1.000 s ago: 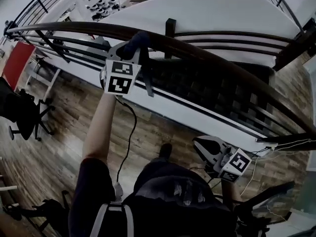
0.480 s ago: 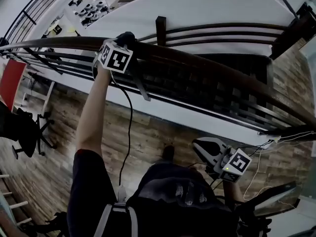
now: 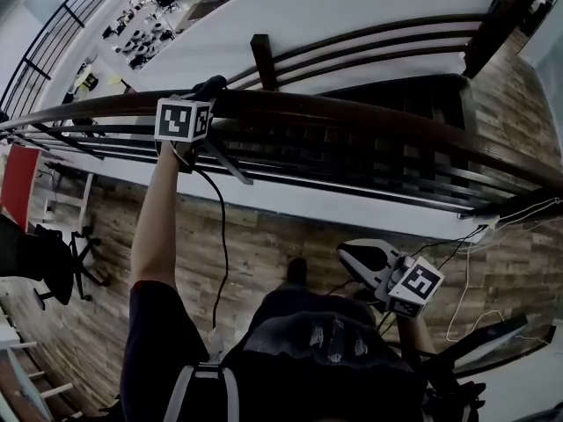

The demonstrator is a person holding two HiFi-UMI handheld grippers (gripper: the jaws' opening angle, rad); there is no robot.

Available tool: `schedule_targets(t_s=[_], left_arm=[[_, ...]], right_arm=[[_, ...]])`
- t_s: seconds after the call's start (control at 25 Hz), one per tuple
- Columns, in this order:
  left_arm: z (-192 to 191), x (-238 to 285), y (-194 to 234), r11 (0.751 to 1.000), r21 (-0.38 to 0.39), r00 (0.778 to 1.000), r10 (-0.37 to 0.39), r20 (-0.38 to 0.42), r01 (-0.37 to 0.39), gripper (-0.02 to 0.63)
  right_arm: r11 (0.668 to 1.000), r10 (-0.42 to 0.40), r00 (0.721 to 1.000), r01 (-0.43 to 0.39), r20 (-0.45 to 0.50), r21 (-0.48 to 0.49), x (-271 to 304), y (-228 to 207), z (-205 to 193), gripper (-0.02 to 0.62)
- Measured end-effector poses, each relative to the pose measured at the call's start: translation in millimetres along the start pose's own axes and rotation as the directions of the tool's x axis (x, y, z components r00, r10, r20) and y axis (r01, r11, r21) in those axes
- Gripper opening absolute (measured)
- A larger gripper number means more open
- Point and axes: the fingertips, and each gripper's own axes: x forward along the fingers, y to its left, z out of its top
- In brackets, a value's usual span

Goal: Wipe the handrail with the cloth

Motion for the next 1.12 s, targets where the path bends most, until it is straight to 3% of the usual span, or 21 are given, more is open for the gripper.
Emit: schedule_targets(t_s=[0.16, 0.48, 0.64, 0.76, 0.96, 1.12], left_arm=[[18.2, -4.3, -76.6, 0.991, -0.109, 0.996, -0.08, 0.026, 0.082, 0.095], [50.9, 14.2, -254.9, 0.965, -0.22, 0.988, -0.132, 0.078, 0.146, 0.095], [75.9, 26.1, -318.2, 0.958, -0.203, 0.977, -0.185, 0.106, 0.203, 0.095], [94.7, 27.6, -356.5, 0.943, -0.176, 0.956, -0.26, 0.136, 0.282, 0.095], [111.1, 13.5, -405.6, 0.931, -0.029, 0.923, -0.354, 0.152, 0.363, 0.095], [120.3, 26.7, -468.1, 0.906, -0.031, 0.898, -0.413, 0.151, 0.422, 0.095]], right_arm=[[1.0, -0.011, 1.0, 0.011, 0.019, -0.016, -62.4, -6.7, -5.0, 0.005], [0.998, -0.054, 0.998, 0.053, 0.017, 0.025, -242.7, -42.6, -44.4, 0.005], [0.994, -0.097, 0.995, 0.096, 0.019, 0.057, -286.1, -58.9, -46.4, 0.005], [0.99, -0.132, 0.991, 0.13, 0.023, 0.047, -294.2, -75.2, -35.9, 0.005], [0.975, -0.217, 0.975, 0.215, 0.049, 0.05, -289.5, -93.4, -15.4, 0.005], [0.964, -0.26, 0.961, 0.251, 0.1, 0.091, -324.1, -122.8, -12.6, 0.005]])
